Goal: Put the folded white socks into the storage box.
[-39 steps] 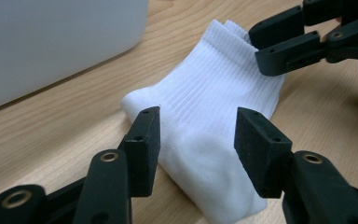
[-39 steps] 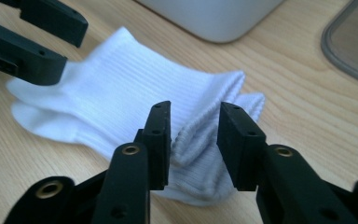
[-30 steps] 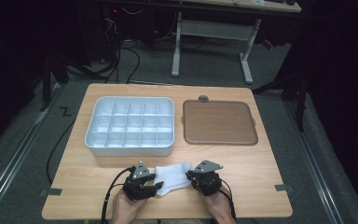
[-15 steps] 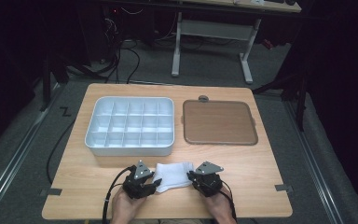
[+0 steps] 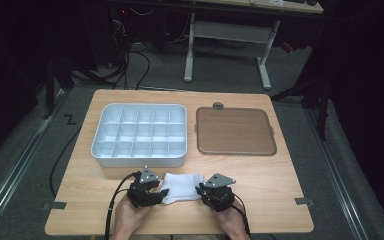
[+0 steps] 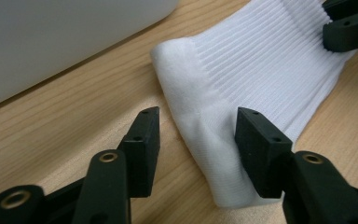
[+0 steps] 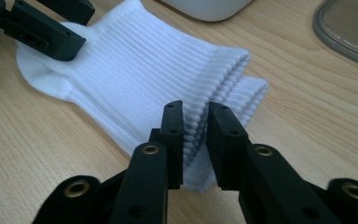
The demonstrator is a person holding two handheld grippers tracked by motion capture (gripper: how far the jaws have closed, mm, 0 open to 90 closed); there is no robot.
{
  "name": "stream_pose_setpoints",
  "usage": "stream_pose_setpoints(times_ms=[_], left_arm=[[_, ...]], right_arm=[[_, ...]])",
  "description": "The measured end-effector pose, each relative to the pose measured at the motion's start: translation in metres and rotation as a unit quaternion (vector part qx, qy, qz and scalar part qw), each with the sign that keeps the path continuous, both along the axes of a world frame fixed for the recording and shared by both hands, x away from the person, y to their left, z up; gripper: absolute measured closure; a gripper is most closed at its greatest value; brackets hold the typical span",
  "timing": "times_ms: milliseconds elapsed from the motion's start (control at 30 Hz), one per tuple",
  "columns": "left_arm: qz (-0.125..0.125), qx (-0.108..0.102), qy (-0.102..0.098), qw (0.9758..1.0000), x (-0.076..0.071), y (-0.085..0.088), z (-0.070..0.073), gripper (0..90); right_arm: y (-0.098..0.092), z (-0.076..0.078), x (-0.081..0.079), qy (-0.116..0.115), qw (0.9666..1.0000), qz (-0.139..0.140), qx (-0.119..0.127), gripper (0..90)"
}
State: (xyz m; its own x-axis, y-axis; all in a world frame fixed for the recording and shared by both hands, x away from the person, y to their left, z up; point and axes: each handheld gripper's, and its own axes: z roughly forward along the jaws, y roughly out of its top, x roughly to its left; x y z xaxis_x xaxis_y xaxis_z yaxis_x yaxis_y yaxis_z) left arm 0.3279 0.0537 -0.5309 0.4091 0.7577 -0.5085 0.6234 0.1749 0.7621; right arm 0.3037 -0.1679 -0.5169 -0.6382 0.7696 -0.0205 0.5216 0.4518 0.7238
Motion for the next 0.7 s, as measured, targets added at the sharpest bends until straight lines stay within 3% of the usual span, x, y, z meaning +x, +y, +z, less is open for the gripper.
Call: stream_pose_setpoints(times_ms=[67,133,233,400,533,600,700], left_arm=[[0.001,-0.002,-0.003,1.0,0.0,0.001,0.002,48.4],[0.011,-0.027,-0.004,0.9996,0.004,0.007,0.011,47.7],[0.021,-0.044,0.002,0.9988,0.011,0.01,0.019,46.7],[0.03,-0.054,0.008,0.998,0.022,0.01,0.027,46.4],[0.036,-0.06,0.018,0.9974,0.03,0.007,0.026,46.1],[0.036,-0.064,0.034,0.9967,0.037,0.002,0.021,46.1],[0.038,-0.058,0.041,0.9967,0.04,-0.002,0.016,46.1]], right_arm=[[0.0,0.001,0.0,0.002,1.0,-0.001,0.002,73.0],[0.001,0.006,-0.002,-0.006,1.0,-0.005,-0.004,70.1],[0.0,0.013,-0.003,-0.016,0.9998,-0.009,-0.001,69.9],[0.005,0.022,-0.005,-0.025,0.9996,-0.003,0.01,73.5],[0.014,0.025,-0.004,-0.024,0.9995,0.009,0.016,77.3],[0.02,0.023,-0.001,-0.017,0.9995,0.018,0.021,78.6],[0.025,0.021,0.0,-0.012,0.9994,0.025,0.02,79.4]])
